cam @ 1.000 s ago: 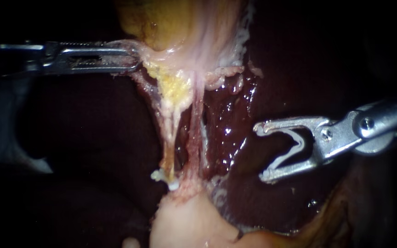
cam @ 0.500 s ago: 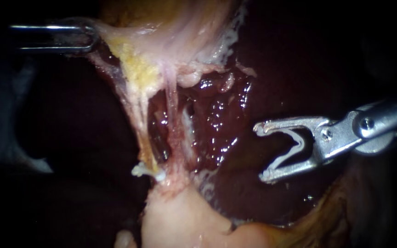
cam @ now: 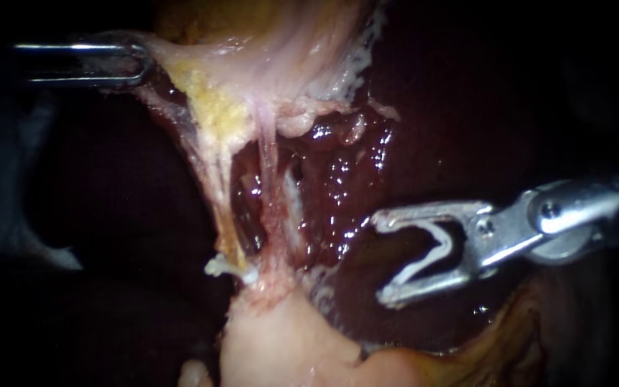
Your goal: Clipping second clip left tube
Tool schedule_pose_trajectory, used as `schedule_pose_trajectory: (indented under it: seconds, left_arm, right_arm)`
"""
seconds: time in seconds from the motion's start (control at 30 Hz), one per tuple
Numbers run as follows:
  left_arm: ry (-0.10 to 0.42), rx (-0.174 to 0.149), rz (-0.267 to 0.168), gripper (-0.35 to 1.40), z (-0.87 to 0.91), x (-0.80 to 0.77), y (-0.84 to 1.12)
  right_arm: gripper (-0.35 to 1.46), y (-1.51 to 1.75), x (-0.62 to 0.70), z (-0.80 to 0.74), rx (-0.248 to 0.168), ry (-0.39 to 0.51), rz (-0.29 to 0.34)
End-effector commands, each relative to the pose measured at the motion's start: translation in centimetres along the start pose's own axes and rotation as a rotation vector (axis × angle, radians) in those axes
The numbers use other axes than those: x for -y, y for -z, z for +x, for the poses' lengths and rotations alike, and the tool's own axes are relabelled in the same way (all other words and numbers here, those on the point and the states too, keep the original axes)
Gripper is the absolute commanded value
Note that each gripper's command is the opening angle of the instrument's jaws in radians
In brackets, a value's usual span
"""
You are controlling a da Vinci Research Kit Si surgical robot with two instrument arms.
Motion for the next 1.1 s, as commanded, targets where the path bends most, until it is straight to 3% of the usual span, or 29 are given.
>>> schedule_pose_trajectory:
  seconds: [0.03, 0.13, 0.3, 0.47, 0.73, 0.87, 1.1]
  left_arm:
    - [-0.001, 0.001, 0.000, -0.35, 0.00, -0.01, -0.01]
    - [-0.001, 0.002, -0.001, -0.35, -0.01, -0.03, -0.01]
    - [0.000, 0.003, -0.005, -0.35, -0.01, -0.06, -0.02]
    - [0.000, 0.005, -0.009, -0.35, -0.02, -0.08, -0.03]
    - [0.000, 0.005, -0.008, -0.35, -0.02, -0.09, -0.04]
    - [0.000, 0.005, -0.008, -0.35, -0.02, -0.09, -0.04]
    - [0.000, 0.005, -0.010, -0.35, -0.03, -0.10, -0.05]
  right_arm:
    - [0.50, -0.10, 0.01, 0.03, -0.013, -0.037, -0.002]
    - [0.50, -0.35, 0.01, 0.06, -0.027, -0.099, -0.001]
    - [0.50, -0.84, -0.06, -0.01, -0.030, -0.154, -0.014]
    - [0.50, -1.11, -0.28, -0.15, -0.030, -0.180, -0.032]
    - [0.50, -1.24, -0.57, -0.34, -0.037, -0.173, -0.038]
    - [0.50, -1.29, -0.65, -0.34, -0.053, -0.172, -0.025]
    - [0.50, -1.55, -0.70, -0.20, -0.096, -0.183, 0.033]
